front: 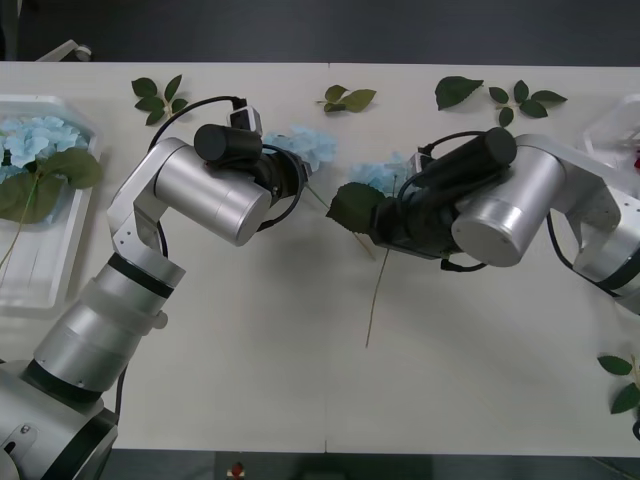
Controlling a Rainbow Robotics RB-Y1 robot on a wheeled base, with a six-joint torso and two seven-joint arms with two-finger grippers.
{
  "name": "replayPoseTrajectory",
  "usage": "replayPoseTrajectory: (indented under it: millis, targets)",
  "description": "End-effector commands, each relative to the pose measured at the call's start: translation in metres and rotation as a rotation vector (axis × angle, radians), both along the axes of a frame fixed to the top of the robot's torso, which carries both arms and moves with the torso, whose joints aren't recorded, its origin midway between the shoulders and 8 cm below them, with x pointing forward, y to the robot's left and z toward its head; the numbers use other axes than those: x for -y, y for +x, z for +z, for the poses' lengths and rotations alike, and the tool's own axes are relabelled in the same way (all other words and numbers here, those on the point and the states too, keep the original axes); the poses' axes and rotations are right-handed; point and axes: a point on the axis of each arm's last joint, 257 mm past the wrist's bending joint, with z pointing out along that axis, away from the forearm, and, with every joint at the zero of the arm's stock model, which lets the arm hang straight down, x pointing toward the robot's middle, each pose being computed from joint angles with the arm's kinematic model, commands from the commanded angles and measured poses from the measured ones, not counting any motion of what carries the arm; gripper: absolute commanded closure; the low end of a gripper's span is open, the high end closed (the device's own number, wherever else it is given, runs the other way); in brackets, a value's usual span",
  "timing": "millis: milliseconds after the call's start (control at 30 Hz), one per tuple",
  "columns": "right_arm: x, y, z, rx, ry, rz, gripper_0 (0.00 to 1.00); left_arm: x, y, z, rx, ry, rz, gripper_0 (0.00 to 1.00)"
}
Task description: Put the red flowers into the right box and the blue flowers into the left box
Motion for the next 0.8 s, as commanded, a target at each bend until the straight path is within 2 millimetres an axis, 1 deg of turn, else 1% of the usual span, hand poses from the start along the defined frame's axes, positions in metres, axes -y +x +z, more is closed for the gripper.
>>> replayPoseTrajectory:
  millis: [33, 100, 167, 200, 233, 267, 400, 467, 533, 633, 733, 800]
  targets:
    - [0.016, -0.007, 0.039, 0.063, 0.016, 0.094, 1.00, 0.023, 0.002, 0.029, 0.050, -0.025, -0.060, 0.00]
    - [0.022, -0.010, 0.049, 0.083, 0.029, 0.121, 1.00, 0.025, -0.003, 0.031, 0.048, -0.047, -0.080, 0.00]
    - [0.026, -0.015, 0.061, 0.113, 0.056, 0.154, 1.00, 0.023, -0.015, 0.034, 0.045, -0.048, -0.115, 0.00]
    - [0.029, -0.016, 0.071, 0.138, 0.072, 0.172, 1.00, 0.020, -0.023, 0.037, 0.043, -0.037, -0.139, 0.00]
    - [0.031, -0.018, 0.073, 0.145, 0.079, 0.180, 1.00, 0.018, -0.028, 0.037, 0.041, -0.032, -0.150, 0.00]
    - [0.032, -0.021, 0.083, 0.171, 0.092, 0.202, 1.00, 0.012, -0.037, 0.040, 0.040, -0.023, -0.170, 0.00]
    - [0.040, -0.035, 0.110, 0.254, 0.117, 0.270, 1.00, -0.002, -0.075, 0.046, 0.039, -0.024, -0.256, 0.00]
    - [0.041, -0.041, 0.119, 0.286, 0.125, 0.300, 1.00, -0.005, -0.088, 0.048, 0.044, -0.023, -0.296, 0.00]
    - [0.040, -0.051, 0.131, 0.341, 0.122, 0.356, 1.00, -0.009, -0.107, 0.048, 0.053, -0.018, -0.355, 0.00]
    - [0.037, -0.061, 0.143, 0.403, 0.123, 0.417, 1.00, -0.015, -0.126, 0.048, 0.066, -0.007, -0.414, 0.00]
    - [0.026, -0.072, 0.157, 0.480, 0.135, 0.503, 1.00, -0.016, -0.149, 0.049, 0.087, -0.001, -0.497, 0.00]
    - [0.019, -0.077, 0.164, 0.522, 0.133, 0.560, 1.00, -0.013, -0.162, 0.051, 0.098, -0.017, -0.549, 0.00]
